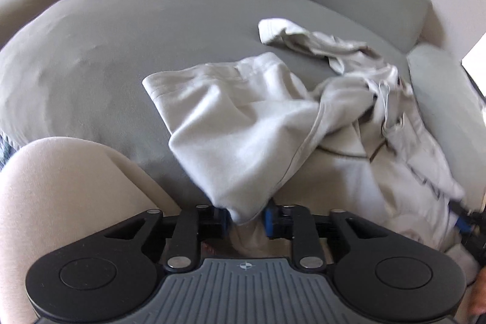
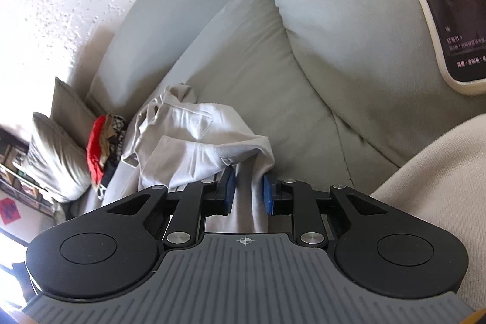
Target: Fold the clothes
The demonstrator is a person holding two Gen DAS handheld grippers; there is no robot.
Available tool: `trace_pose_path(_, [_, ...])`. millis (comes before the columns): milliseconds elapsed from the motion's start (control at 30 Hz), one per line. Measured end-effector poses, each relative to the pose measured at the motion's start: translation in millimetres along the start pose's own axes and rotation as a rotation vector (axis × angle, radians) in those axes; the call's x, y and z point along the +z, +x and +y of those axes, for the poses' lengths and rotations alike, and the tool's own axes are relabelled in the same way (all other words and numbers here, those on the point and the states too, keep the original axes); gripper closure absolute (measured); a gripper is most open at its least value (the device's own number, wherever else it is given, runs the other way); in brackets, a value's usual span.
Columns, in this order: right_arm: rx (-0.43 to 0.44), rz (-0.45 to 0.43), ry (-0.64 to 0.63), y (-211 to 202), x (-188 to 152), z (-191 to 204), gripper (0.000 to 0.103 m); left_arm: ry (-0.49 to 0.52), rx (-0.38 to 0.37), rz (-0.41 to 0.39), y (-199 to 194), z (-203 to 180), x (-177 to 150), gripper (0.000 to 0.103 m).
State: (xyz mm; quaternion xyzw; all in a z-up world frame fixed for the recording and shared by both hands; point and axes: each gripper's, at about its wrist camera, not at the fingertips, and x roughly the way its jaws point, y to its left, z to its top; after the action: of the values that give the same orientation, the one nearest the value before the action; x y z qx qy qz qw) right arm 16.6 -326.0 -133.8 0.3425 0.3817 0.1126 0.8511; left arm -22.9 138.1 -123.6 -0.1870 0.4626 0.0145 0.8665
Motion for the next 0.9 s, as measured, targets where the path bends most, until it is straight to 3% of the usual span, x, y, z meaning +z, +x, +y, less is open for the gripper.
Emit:
trace_pose_path(100, [-0.02,-0.011,-0.029,3.8,-0.3,1.8,0.085,-0.035,-0.038,-0.011,1.0,6.5,0.7,0.094])
trace_pose_path(233, [-0.07,0.006,-0.026,3.5,1.9,4.3,0.1,-0.075,-0.06,-0.008,-0.4,10.6,1.6,0.099])
trace_pose_path(333, [-0.089,0.066,0.056,-7.0,7.3,5.2,0.1,-0.124,-0.096,0.01,-13.3,13.3,8.1,0.099])
trace_pose_path(433, [-0.077,0.11,0.069,-11.0,10.6,-1.3,0.069,-0.182,-0.135,-0.012,-26.6,22.0,19.5,0.099])
trace_pose_path(567, [-0.065,0.042,-0.009,-7.2,7.2,-1.3,0.084,-0.236,-0.127,-0.033,-32.4,31.7,31.9,0.099])
trace_pose_path(667, [-0.059,0.04,-0.037,-0.5,6.7,2.0,0.086,-0.254,-0.121,-0.037,-31.2,33.2,31.0,0.099])
trace_pose_path(733, [-0.093,0.029,-0.034,-2.1,4.9,2.9,0.101,-0.262,-0.12,-0.038,-30.8,33.7,28.9,0.098])
trace_pose_path(833, [-0.108,0.042,0.079,-14.9,5.3,4.6,0.102,-0.269,-0.127,-0.026,-33.9,34.3,28.2,0.098])
trace_pose_path(900, [-0.035,0.051,0.201,-29.3,9.2,3.9,0.103,-0.274,-0.161,-0.01,-44.1,33.3,31.8,0.099])
